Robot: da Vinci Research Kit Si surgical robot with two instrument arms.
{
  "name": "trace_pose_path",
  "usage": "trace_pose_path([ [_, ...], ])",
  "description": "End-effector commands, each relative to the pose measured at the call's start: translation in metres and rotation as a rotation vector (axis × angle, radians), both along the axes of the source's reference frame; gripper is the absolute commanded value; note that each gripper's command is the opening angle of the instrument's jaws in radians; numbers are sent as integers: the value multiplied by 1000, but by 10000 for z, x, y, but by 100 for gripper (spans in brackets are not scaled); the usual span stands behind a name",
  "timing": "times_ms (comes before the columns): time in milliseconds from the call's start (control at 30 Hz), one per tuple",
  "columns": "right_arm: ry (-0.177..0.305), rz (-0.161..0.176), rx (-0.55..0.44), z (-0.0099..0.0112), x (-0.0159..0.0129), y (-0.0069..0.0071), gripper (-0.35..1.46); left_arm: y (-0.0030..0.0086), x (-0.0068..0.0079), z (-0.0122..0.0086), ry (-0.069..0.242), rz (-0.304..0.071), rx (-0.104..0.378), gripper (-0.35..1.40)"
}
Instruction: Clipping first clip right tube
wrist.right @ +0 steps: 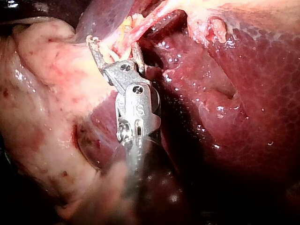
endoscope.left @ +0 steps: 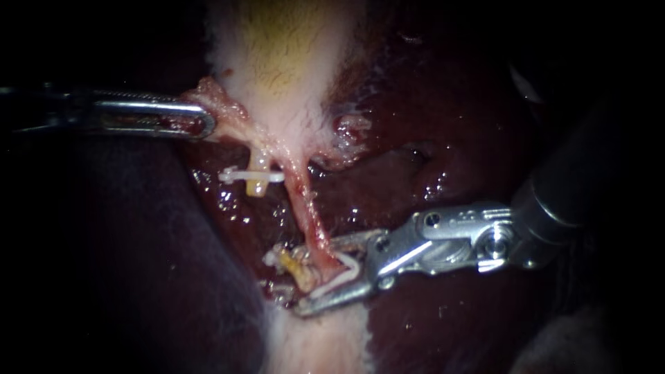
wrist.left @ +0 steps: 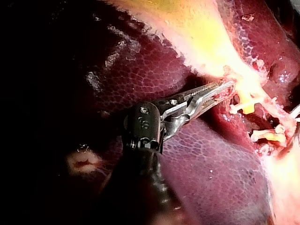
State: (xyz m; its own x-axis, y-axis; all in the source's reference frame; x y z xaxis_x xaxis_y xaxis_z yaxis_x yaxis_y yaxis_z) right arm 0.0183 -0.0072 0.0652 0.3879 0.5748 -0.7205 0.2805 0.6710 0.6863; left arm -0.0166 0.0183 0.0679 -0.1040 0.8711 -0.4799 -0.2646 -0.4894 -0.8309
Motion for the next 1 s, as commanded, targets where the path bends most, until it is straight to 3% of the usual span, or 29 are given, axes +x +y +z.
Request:
trace_pose_path([
  [33, 9, -11, 3, -2, 0, -2, 45, 0, 0, 0, -1, 0, 0, -35],
  [200, 28, -65, 18, -10, 3, -8, 42, 1, 1, 1, -1, 0, 0, -35],
  [700, 22, -52, 16, -4, 14, -3, 37, 2, 1, 2, -1, 0, 1, -35],
  [1000, 19, -34, 15, 3, 12, 4, 19, 2, 1, 2, -1, 0, 1, -35],
])
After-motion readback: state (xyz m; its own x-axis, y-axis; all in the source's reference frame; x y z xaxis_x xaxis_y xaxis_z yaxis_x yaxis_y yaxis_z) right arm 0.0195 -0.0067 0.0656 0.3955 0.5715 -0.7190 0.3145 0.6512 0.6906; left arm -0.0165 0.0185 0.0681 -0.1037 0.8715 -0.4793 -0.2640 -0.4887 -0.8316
